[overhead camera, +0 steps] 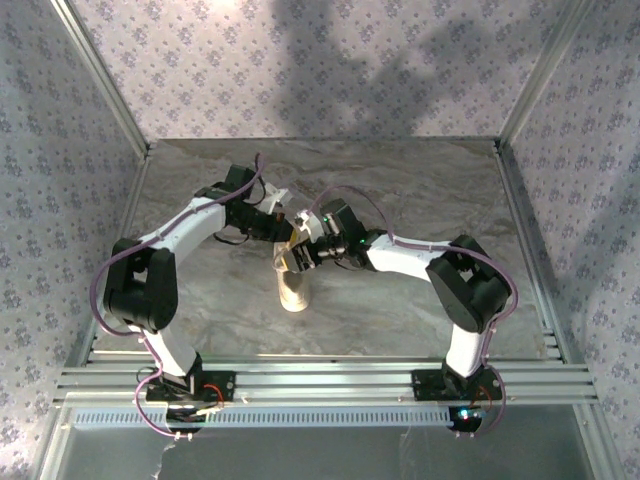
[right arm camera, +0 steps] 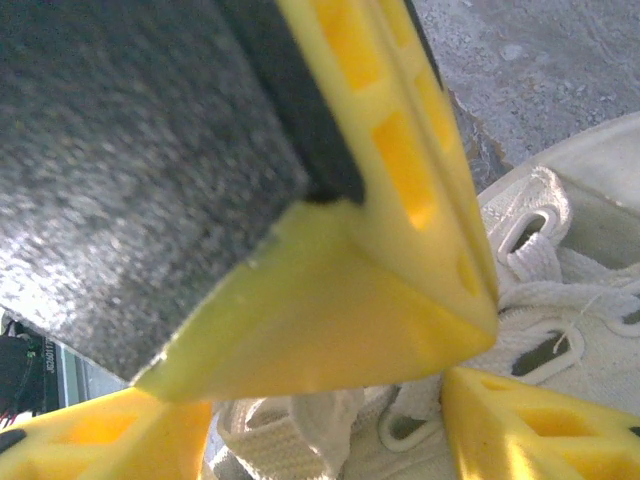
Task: Tie the shoes
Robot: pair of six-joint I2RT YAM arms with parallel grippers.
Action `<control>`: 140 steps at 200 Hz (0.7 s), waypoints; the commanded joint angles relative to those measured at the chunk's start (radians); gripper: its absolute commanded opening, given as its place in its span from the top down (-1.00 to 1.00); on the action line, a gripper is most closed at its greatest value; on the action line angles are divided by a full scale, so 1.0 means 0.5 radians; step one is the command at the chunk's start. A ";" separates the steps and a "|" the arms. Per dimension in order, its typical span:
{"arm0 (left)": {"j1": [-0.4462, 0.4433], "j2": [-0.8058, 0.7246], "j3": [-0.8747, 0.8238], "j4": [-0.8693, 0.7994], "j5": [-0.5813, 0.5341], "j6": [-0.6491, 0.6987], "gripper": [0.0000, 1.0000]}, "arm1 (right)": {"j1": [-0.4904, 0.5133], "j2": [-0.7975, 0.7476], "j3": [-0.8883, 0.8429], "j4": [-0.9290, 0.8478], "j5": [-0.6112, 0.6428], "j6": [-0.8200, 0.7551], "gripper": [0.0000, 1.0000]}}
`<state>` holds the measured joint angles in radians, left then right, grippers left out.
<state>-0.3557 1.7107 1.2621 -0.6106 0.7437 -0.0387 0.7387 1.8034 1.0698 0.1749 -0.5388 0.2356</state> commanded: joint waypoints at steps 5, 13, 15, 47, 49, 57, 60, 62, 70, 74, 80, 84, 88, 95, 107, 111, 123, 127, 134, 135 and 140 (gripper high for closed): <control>-0.003 0.039 0.068 -0.067 0.059 0.021 0.92 | 0.017 -0.048 -0.035 0.063 -0.003 -0.078 -0.34; -0.003 0.045 0.068 -0.070 0.061 0.023 0.92 | 0.020 -0.078 -0.065 0.062 0.022 -0.120 -0.36; -0.003 0.045 0.068 -0.069 0.062 0.024 0.92 | 0.023 -0.086 -0.069 0.057 0.032 -0.132 -0.38; -0.001 0.051 0.074 -0.078 0.068 0.035 0.92 | 0.101 -0.235 -0.140 -0.107 0.283 -0.411 -0.57; -0.001 0.051 0.074 -0.079 0.068 0.035 0.92 | 0.106 -0.244 -0.144 -0.117 0.290 -0.422 -0.56; 0.000 0.048 0.076 -0.089 0.070 0.040 0.92 | 0.111 -0.278 -0.167 -0.137 0.306 -0.457 -0.53; 0.002 0.048 0.077 -0.089 0.068 0.041 0.92 | 0.112 -0.292 -0.174 -0.142 0.310 -0.466 -0.52; 0.003 0.048 0.077 -0.091 0.068 0.043 0.92 | 0.112 -0.302 -0.179 -0.144 0.309 -0.471 -0.51; 0.005 0.048 0.081 -0.095 0.068 0.046 0.92 | 0.111 -0.336 -0.200 -0.163 0.302 -0.499 -0.48; 0.006 0.046 0.080 -0.098 0.068 0.048 0.92 | 0.113 -0.349 -0.206 -0.176 0.296 -0.517 -0.47; 0.007 0.045 0.082 -0.098 0.068 0.051 0.92 | 0.116 -0.363 -0.205 -0.203 0.284 -0.544 -0.44; 0.008 0.045 0.081 -0.098 0.068 0.050 0.92 | 0.117 -0.364 -0.203 -0.232 0.278 -0.564 -0.41; 0.009 0.045 0.082 -0.098 0.068 0.050 0.92 | 0.123 -0.364 -0.196 -0.258 0.273 -0.586 -0.40; 0.012 0.045 0.080 -0.098 0.068 0.050 0.92 | 0.129 -0.355 -0.178 -0.311 0.274 -0.619 -0.36; 0.012 0.045 0.084 -0.098 0.070 0.054 0.92 | 0.136 -0.314 -0.139 -0.396 0.268 -0.671 -0.33; 0.012 0.048 0.087 -0.098 0.068 0.053 0.92 | 0.139 -0.298 -0.122 -0.421 0.268 -0.684 -0.33; 0.012 0.048 0.090 -0.101 0.071 0.053 0.92 | 0.146 -0.257 -0.083 -0.478 0.273 -0.717 -0.32; 0.012 0.051 0.092 -0.101 0.071 0.057 0.92 | 0.150 -0.243 -0.071 -0.489 0.276 -0.725 -0.31; 0.012 0.051 0.096 -0.103 0.070 0.056 0.92 | 0.153 -0.220 -0.052 -0.505 0.283 -0.739 -0.30; 0.012 0.053 0.096 -0.103 0.071 0.056 0.92 | 0.152 -0.214 -0.051 -0.507 0.283 -0.740 -0.29; 0.012 0.054 0.099 -0.107 0.071 0.056 0.92 | 0.156 -0.198 -0.037 -0.518 0.289 -0.747 -0.28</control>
<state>-0.3553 1.7264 1.2678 -0.6331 0.7486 -0.0341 0.8036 1.6615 1.0000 0.0036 -0.4129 -0.0715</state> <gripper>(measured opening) 0.057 0.655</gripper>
